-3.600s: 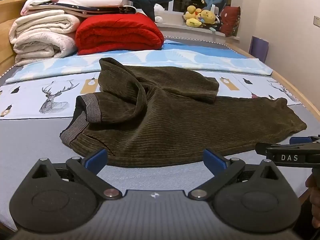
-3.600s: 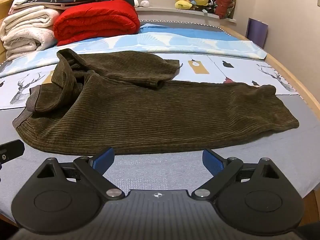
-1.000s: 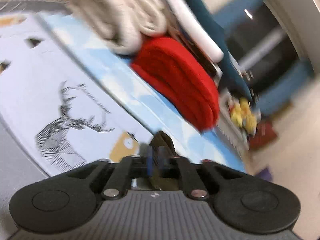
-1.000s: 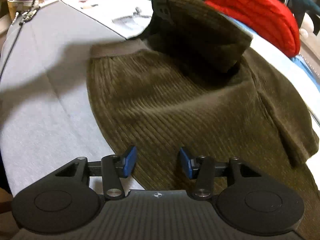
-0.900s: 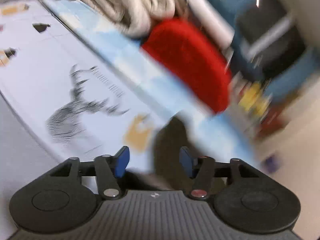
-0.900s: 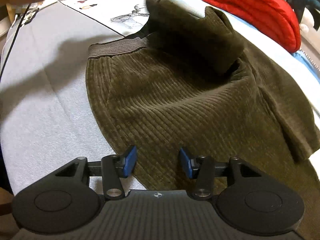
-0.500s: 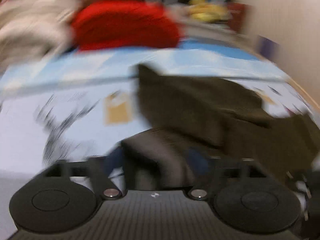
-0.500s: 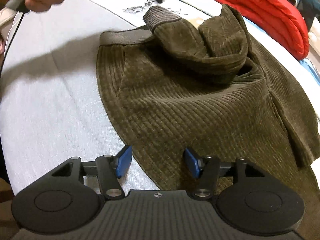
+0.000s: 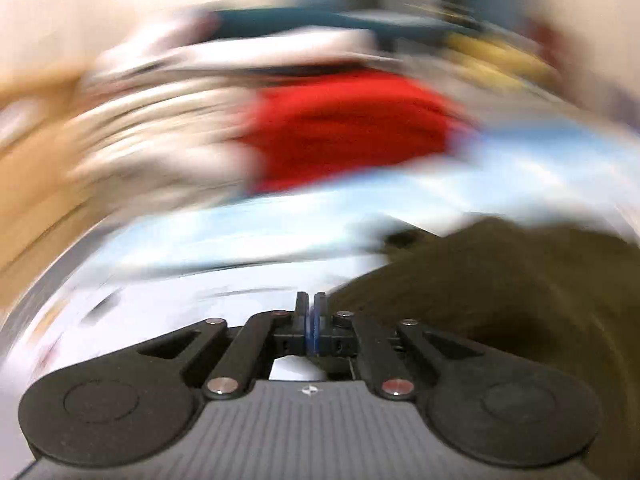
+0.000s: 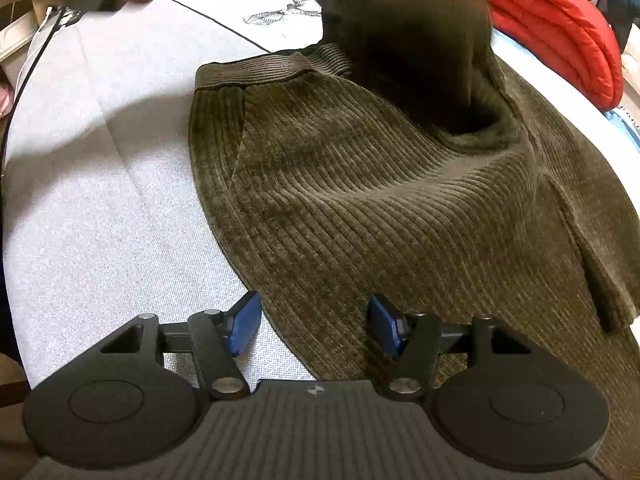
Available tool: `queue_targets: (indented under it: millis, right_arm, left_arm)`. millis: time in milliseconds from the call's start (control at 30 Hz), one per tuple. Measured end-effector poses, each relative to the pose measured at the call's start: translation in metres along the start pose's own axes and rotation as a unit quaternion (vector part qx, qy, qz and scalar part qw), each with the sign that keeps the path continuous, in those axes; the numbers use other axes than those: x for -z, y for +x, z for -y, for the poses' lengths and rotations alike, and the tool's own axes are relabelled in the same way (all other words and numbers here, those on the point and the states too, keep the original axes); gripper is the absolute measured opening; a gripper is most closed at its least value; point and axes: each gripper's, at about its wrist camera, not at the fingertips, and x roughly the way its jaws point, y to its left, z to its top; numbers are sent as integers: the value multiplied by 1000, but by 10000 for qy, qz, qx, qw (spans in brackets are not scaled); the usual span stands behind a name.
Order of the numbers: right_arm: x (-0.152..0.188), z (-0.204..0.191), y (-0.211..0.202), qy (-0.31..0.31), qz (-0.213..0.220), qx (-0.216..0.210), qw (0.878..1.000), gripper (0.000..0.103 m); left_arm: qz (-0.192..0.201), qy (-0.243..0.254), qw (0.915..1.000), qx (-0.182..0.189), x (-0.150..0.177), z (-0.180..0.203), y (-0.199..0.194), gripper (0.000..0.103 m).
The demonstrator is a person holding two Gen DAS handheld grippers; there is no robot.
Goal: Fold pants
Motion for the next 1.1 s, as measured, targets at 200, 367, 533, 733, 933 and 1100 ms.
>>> queue_targets:
  millis: [200,367,533,733,933,1100]
  right_arm:
    - [-2,-2,1,-6,-20,5,10000,62]
    - [-5,-5,0,64,-63,43,10000,62]
    - [-4,1,-9,311,22,-66,9995,33]
    - [8,48,-57,1721,665,-59,9828,10]
    - [59,114,-124,3258,1327,457,9350,11]
    - [113,150,-182,4104,1883,1302,8827,11]
  left_arm:
    - [-1689,-1575,9692,853,23,-50,48,55]
    - [-3162,-1037,9287,1635,65,-20,70,62]
    - [-3194,-234,9306,1774,79,12,56,62]
    - [-2658,35,9495,1666,63,8,12,12]
    - [-2259,-330,9617,1519,39,-48,-47,9]
    - [-2416,-399,9652,922,43,-98,-85,8]
